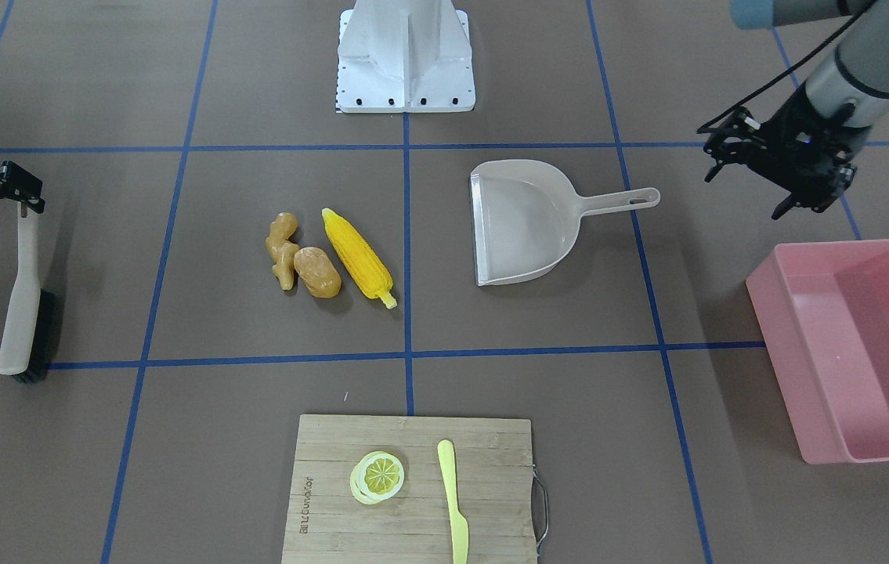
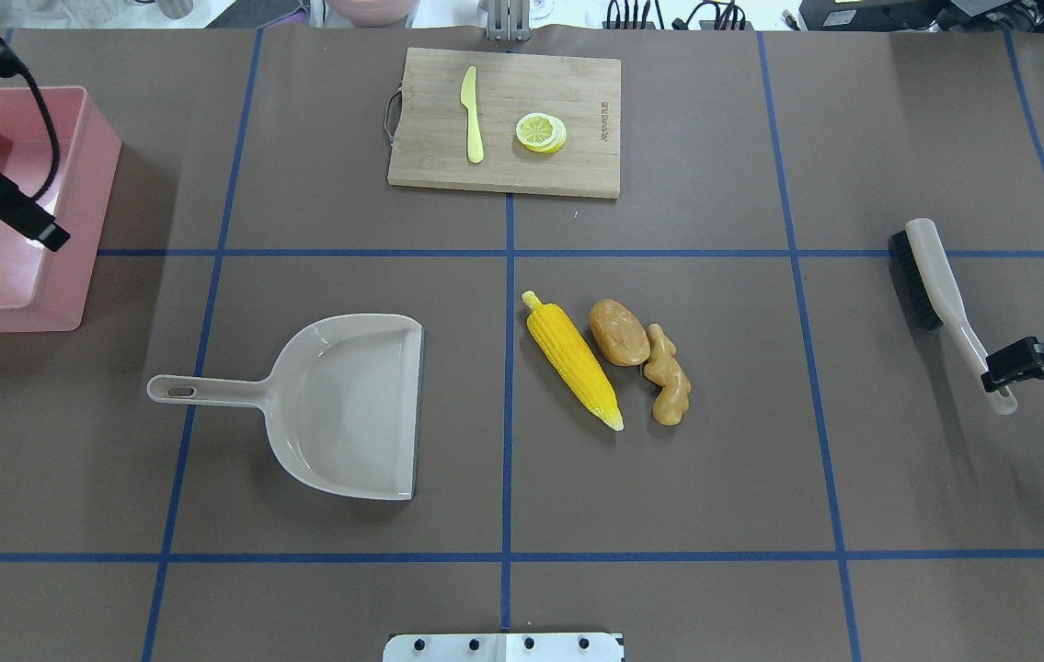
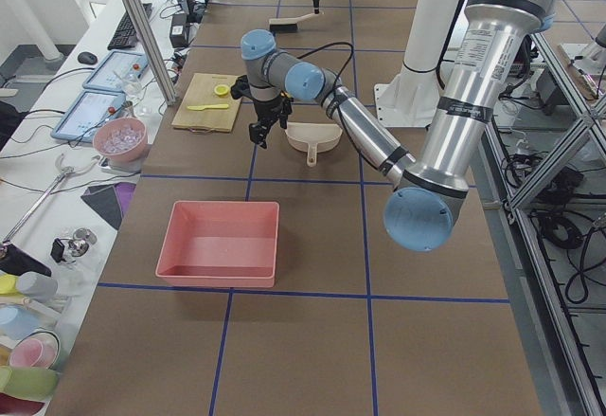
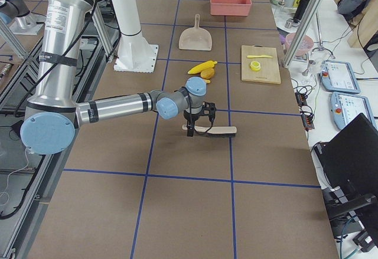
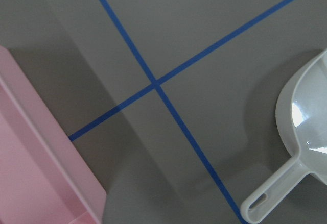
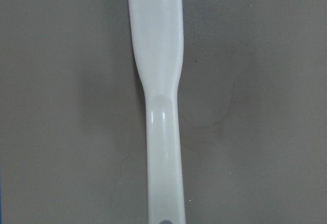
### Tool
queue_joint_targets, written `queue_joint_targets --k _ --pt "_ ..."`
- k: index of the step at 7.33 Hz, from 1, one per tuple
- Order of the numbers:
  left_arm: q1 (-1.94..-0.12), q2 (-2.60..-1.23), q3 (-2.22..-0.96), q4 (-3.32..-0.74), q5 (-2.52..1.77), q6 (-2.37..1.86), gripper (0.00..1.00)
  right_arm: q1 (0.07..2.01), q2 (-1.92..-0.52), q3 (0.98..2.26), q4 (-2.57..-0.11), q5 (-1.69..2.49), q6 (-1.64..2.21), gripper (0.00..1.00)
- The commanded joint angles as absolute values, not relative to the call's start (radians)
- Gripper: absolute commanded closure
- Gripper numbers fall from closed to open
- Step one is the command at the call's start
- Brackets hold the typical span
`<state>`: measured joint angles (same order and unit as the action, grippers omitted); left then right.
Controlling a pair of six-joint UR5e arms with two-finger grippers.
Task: Sweep and dump trash into bin
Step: 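Move the left gripper to the dustpan handle while the right gripper reaches the brush handle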
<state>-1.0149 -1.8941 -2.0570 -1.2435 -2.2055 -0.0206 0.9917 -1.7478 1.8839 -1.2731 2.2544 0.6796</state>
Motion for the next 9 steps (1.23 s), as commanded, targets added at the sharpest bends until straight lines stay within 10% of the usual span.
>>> queue_joint_targets --k 1,3,6,7,9 --pt "-0.826 -1.927 -2.091 -1.25 -2.036 -0.02 0.0 0.947 -1.721 1.861 -1.284 2.215 0.686 0.0" --pt "-0.665 -1.944 -2.088 -1.256 -1.988 -0.02 0.0 0.94 -1.718 1.85 -1.287 2.203 0.693 0.0" --pt "-0.583 -1.934 -2.133 -1.261 -1.883 0.007 0.0 0.94 -1.723 1.844 -1.29 2.218 0.693 0.62" --pt "-0.58 -1.893 -2.143 -1.308 -1.834 0.108 0.01 0.939 -1.724 1.841 -1.29 2.218 0.693 1.0" --pt "-0.575 -1.845 -2.085 -1.42 -1.827 0.257 0.01 0.94 -1.723 1.841 -1.29 2.227 0.693 1.0"
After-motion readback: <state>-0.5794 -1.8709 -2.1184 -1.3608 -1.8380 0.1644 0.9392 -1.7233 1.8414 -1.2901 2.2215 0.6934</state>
